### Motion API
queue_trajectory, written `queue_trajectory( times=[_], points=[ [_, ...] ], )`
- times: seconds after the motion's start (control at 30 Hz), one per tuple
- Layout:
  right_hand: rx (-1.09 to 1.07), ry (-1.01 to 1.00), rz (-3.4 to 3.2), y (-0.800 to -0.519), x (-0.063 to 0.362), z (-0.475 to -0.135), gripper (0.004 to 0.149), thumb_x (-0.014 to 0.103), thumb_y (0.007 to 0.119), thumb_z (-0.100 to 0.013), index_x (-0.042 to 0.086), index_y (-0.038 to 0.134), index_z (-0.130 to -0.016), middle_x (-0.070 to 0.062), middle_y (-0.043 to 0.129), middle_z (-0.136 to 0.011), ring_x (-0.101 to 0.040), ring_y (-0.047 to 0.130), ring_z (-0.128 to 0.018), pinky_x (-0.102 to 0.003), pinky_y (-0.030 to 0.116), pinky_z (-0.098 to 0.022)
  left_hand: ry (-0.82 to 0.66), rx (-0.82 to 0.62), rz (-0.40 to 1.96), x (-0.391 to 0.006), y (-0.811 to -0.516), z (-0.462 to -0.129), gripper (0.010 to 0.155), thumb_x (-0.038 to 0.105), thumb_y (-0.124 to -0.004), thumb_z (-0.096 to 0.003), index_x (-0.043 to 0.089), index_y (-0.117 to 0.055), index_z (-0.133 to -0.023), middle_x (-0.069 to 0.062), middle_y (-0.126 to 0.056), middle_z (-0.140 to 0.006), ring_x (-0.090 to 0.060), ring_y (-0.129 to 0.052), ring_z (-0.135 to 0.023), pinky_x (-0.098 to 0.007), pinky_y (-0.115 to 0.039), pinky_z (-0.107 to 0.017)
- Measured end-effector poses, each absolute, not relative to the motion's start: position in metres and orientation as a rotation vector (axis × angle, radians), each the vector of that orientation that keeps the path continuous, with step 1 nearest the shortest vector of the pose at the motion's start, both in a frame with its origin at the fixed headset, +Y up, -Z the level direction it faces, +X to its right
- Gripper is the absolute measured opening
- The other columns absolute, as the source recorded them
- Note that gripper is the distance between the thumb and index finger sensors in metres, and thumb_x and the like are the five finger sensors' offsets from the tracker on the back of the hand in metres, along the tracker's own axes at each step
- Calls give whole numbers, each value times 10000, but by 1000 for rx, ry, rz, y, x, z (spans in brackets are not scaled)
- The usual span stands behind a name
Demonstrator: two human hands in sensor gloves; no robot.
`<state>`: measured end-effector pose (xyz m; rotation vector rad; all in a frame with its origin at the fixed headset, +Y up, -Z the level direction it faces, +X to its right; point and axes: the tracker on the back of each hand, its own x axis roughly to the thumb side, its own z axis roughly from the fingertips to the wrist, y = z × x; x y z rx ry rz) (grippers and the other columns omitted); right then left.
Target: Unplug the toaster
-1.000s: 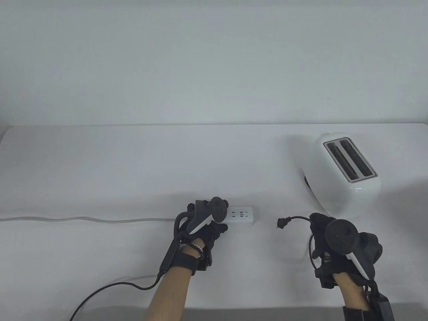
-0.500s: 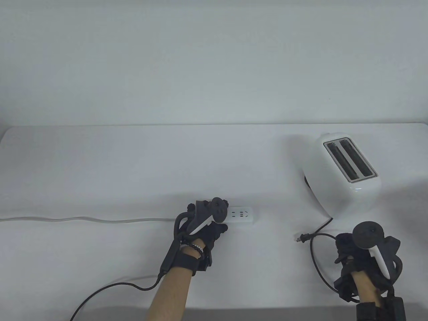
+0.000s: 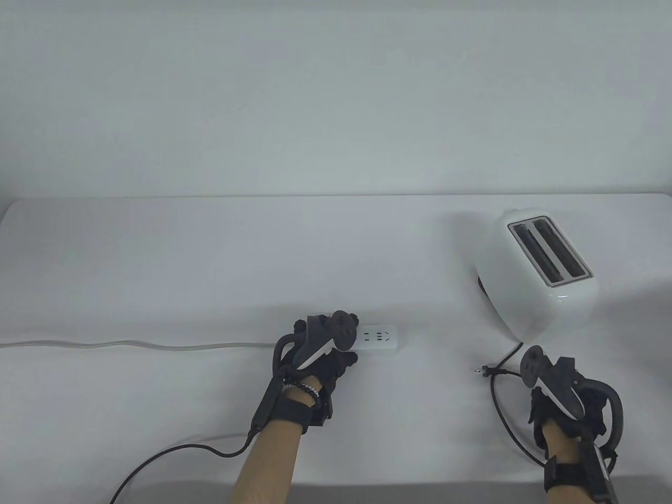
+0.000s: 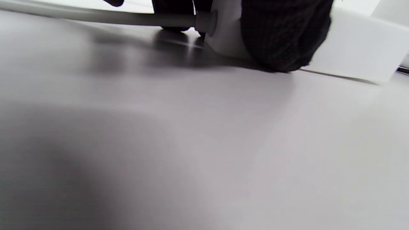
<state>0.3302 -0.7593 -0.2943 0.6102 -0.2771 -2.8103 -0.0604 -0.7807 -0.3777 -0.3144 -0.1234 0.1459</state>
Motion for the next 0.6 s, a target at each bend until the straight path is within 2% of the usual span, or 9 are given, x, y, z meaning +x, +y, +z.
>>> queue_trajectory(
  times=[0.1,0.3,0.47,0.6],
  points=[
    [610,-261,-2829,-759,332,-292,456,399,864,-343,254,896,-774,-11,948,-780,-258,917,-700,-590,679,-568,-126,-312,137,-60,-781,-377,824,520,-775,-450,547,-323,-1139,174,-479,-1250,-232,-423,-1206,-610,-317,-911],
    [578,-207,-2865,-753,327,-289,595,451,852,-334,238,797,-887,-55,858,-906,-326,846,-812,-664,622,-596,-137,-311,106,-59,-781,-376,841,527,-753,-458,521,-272,-1148,157,-448,-1259,-241,-410,-1207,-612,-316,-908],
    [533,-132,-2896,-739,320,-285,764,533,842,-310,223,669,-986,-100,731,-1022,-410,739,-908,-716,569,-607,-137,-307,99,-58,-781,-376,868,532,-750,-464,489,-225,-1153,135,-426,-1272,-258,-403,-1207,-613,-311,-909],
    [511,-88,-2922,-728,317,-279,842,588,818,-300,236,589,-1030,-128,631,-1086,-470,646,-958,-752,526,-607,-143,-280,67,-56,-778,-374,894,544,-761,-459,483,-201,-1152,117,-385,-1285,-264,-383,-1212,-615,-303,-909]
  ],
)
